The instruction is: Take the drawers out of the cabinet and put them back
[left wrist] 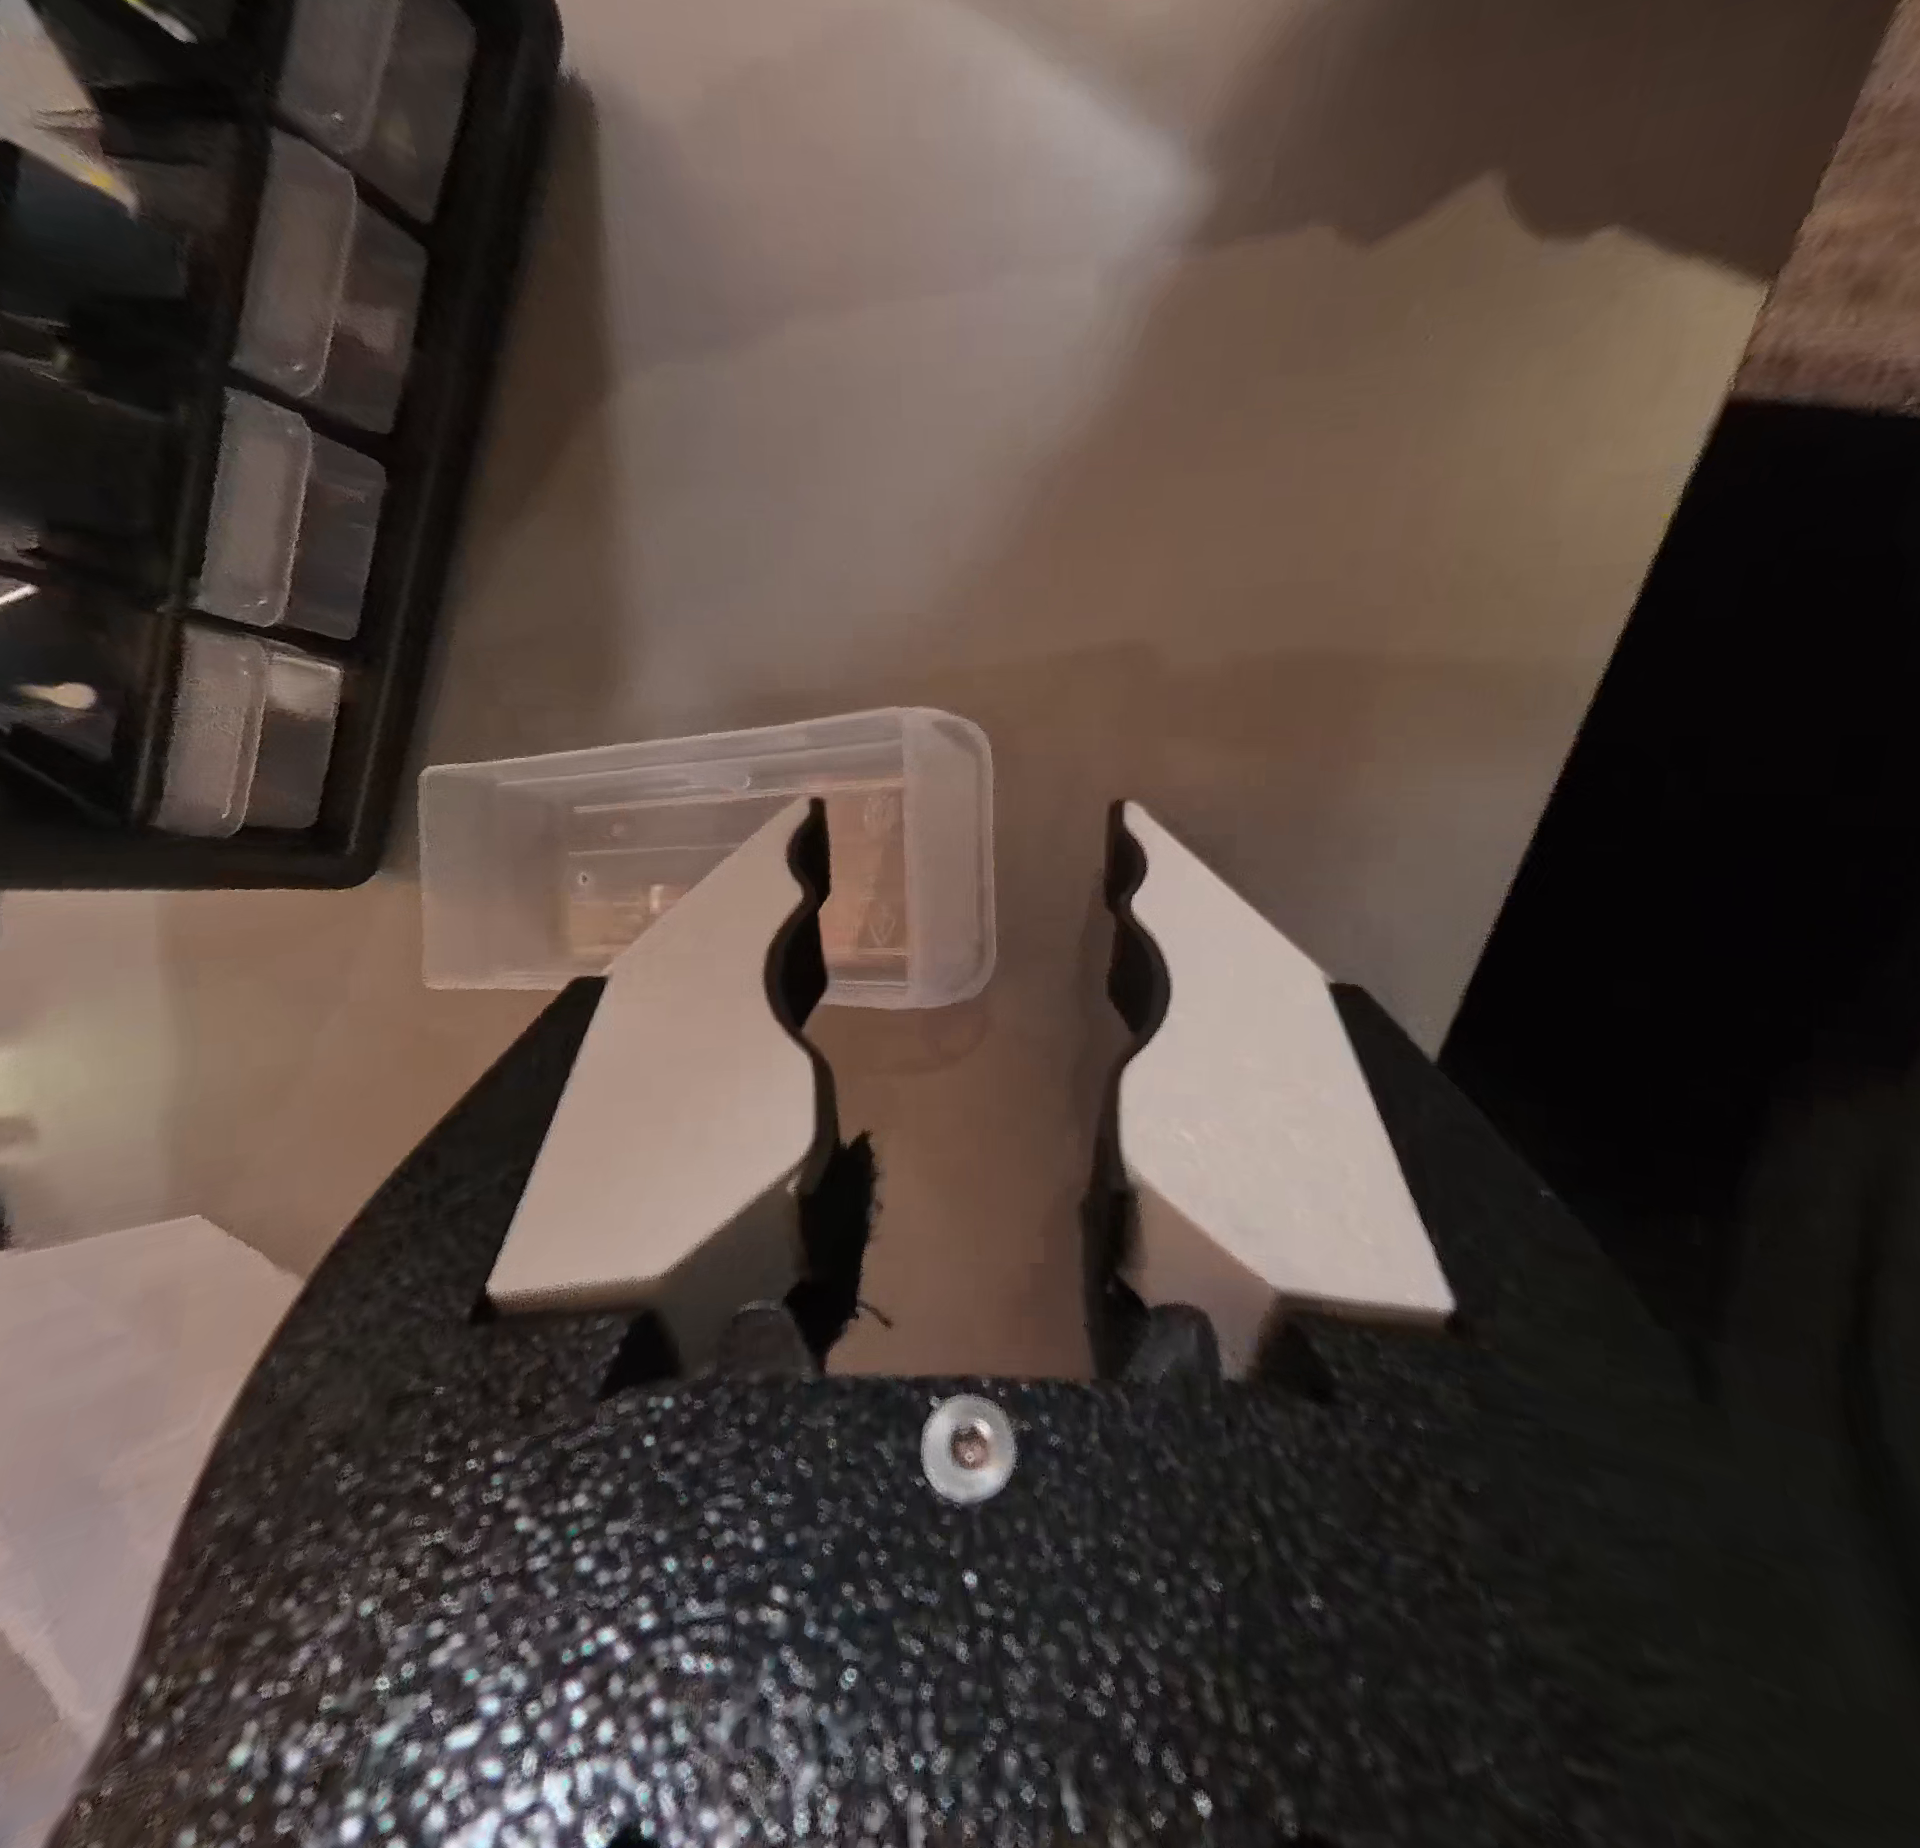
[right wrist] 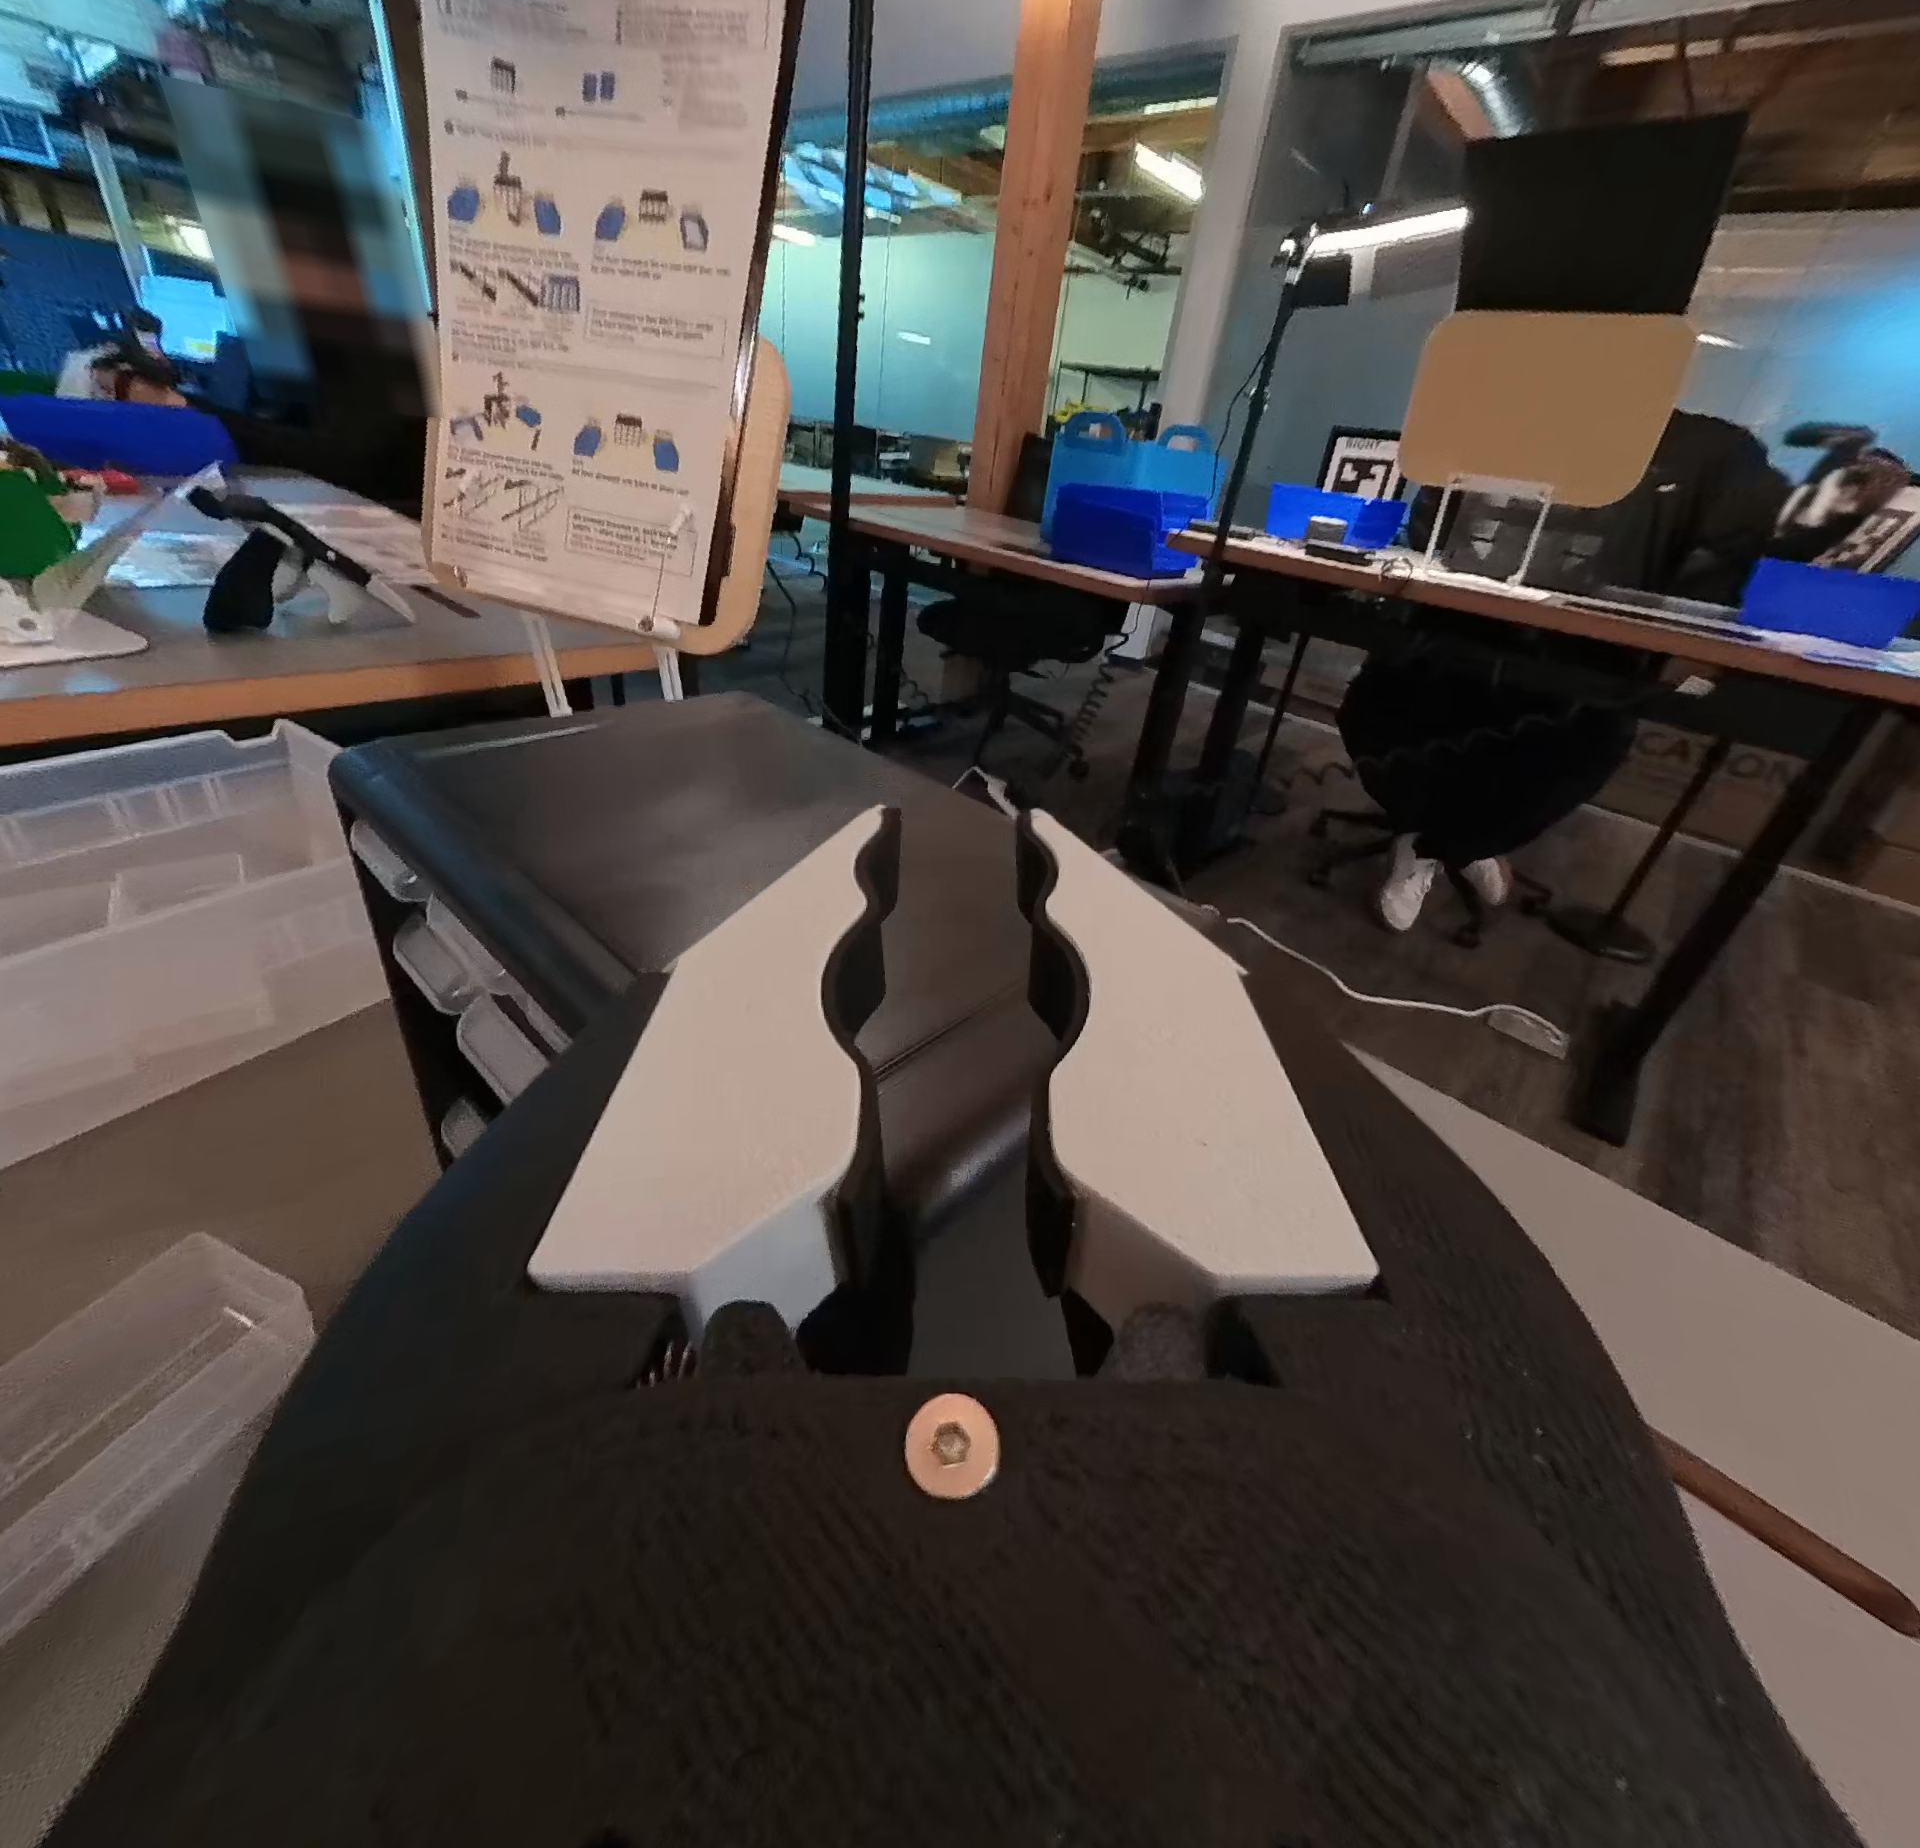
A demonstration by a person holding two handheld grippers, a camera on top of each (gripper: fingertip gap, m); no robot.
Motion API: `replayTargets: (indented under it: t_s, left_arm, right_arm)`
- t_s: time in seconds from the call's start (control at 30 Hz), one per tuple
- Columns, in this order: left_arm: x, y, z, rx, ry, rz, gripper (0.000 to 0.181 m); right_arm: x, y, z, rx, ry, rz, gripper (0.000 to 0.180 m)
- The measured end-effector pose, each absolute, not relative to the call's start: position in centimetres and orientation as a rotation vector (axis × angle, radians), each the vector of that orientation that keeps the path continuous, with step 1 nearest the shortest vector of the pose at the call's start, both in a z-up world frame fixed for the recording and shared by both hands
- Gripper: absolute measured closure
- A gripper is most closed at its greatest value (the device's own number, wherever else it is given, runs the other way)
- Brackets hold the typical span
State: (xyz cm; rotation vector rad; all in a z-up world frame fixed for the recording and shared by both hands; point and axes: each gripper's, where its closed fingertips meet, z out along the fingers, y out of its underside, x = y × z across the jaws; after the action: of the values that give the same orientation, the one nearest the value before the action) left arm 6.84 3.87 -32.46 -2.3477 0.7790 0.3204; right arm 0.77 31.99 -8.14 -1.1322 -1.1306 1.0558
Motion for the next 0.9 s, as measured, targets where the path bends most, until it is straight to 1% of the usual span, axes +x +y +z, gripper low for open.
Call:
replayTargets:
  t_s: [0.13,0.2,0.33,0.5,0.9]
  left_arm:
    - [5.7,3.7,-33.7,-2.358,0.920,0.521,0.155]
    - [5.0,3.7,-34.0,-2.348,0.969,0.617,0.162]
    - [3.8,3.5,-33.6,-2.298,1.045,0.725,0.164]
    - [2.1,4.0,-31.3,-2.171,1.083,0.866,0.164]
    - [-0.3,6.6,-27.8,-2.193,1.153,0.643,0.164]
  right_arm:
    - [-0.1,31.4,-8.6,-1.150,-1.157,1.071,0.160]
    - [-0.3,31.2,-8.6,-1.158,-1.159,1.063,0.163]
    - [-0.4,30.7,-8.7,-1.159,-1.186,1.037,0.174]
    - [-0.8,30.2,-8.7,-1.157,-1.193,1.070,0.174]
    - [-1.1,30.2,-8.7,-1.157,-1.194,1.046,0.173]
